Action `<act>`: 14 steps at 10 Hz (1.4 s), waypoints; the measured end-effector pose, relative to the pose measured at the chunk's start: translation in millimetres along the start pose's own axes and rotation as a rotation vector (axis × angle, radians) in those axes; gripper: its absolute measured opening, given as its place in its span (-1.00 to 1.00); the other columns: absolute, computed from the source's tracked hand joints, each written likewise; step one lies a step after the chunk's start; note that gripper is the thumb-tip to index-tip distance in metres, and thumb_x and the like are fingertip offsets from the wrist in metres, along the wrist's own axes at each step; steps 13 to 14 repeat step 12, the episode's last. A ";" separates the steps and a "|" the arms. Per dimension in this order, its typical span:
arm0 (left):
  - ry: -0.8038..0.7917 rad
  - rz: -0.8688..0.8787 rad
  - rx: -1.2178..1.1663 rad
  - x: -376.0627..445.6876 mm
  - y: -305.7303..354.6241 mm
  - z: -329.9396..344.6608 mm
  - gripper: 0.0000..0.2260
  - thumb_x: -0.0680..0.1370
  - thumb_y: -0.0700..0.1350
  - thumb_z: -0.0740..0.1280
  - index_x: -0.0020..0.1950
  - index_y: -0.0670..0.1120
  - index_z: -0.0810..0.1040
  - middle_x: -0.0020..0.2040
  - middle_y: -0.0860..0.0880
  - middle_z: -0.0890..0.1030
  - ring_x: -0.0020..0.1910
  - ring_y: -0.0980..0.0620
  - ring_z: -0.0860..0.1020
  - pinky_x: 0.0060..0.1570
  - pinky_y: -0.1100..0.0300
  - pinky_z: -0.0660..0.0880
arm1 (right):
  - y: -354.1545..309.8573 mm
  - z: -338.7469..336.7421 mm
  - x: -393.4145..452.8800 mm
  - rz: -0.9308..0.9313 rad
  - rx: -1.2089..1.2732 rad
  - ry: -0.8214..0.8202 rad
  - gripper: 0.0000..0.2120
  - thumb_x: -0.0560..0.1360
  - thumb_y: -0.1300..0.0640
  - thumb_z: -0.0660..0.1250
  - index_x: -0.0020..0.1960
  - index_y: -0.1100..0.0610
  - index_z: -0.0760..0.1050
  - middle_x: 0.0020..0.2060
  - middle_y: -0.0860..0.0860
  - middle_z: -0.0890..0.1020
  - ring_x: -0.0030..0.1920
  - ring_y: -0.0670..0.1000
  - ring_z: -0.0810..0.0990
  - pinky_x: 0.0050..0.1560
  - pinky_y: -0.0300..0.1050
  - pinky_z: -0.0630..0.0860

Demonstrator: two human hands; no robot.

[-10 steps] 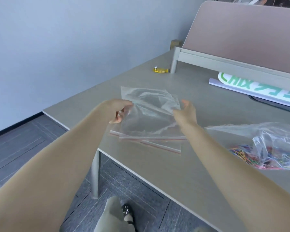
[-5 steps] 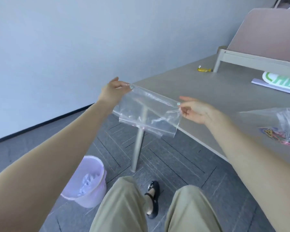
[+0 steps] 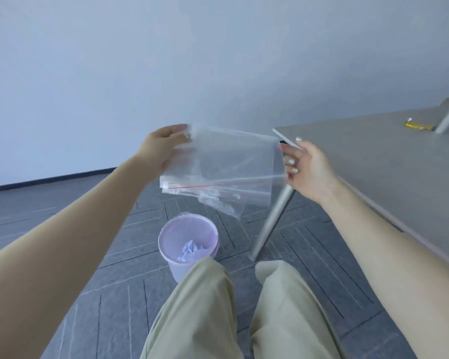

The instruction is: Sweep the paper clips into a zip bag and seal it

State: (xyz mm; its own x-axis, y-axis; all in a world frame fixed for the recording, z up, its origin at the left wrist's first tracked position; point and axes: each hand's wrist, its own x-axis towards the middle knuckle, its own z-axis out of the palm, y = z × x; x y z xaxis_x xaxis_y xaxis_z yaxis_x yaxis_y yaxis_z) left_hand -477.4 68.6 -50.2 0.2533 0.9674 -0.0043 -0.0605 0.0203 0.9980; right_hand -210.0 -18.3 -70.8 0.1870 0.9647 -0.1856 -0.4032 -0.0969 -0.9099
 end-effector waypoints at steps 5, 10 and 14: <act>0.456 -0.596 -0.173 58.7 -255.0 -54.1 -0.57 0.43 -0.45 0.14 0.18 -0.05 0.20 -0.14 -0.08 0.41 -0.33 0.03 0.43 -0.56 0.35 0.51 | 251.9 85.4 146.8 0.794 0.026 0.034 -0.68 0.47 -0.06 0.31 0.05 0.15 0.37 -0.17 0.06 0.51 -0.19 0.03 0.55 -0.34 -0.02 0.60; 0.474 -0.932 -0.376 159.4 -400.6 -81.1 -0.51 0.49 -0.34 0.24 0.32 -0.03 0.14 -0.02 -0.14 0.49 -0.32 -0.07 0.60 -0.38 0.12 0.59 | 388.8 44.8 297.2 0.939 -0.154 0.279 -0.88 0.54 0.17 0.19 -0.03 0.22 0.42 -0.10 0.16 0.55 -0.21 0.09 0.57 -0.26 0.02 0.55; 0.498 -0.887 -0.396 138.5 -367.3 -88.8 -0.61 0.52 -0.23 0.23 0.34 -0.15 0.27 0.21 -0.14 0.49 0.04 -0.10 0.51 0.04 0.05 0.38 | 341.9 47.4 262.8 0.828 -0.076 0.238 -0.84 0.55 0.17 0.18 0.11 0.14 0.38 -0.06 0.08 0.51 -0.18 0.03 0.57 -0.25 -0.02 0.49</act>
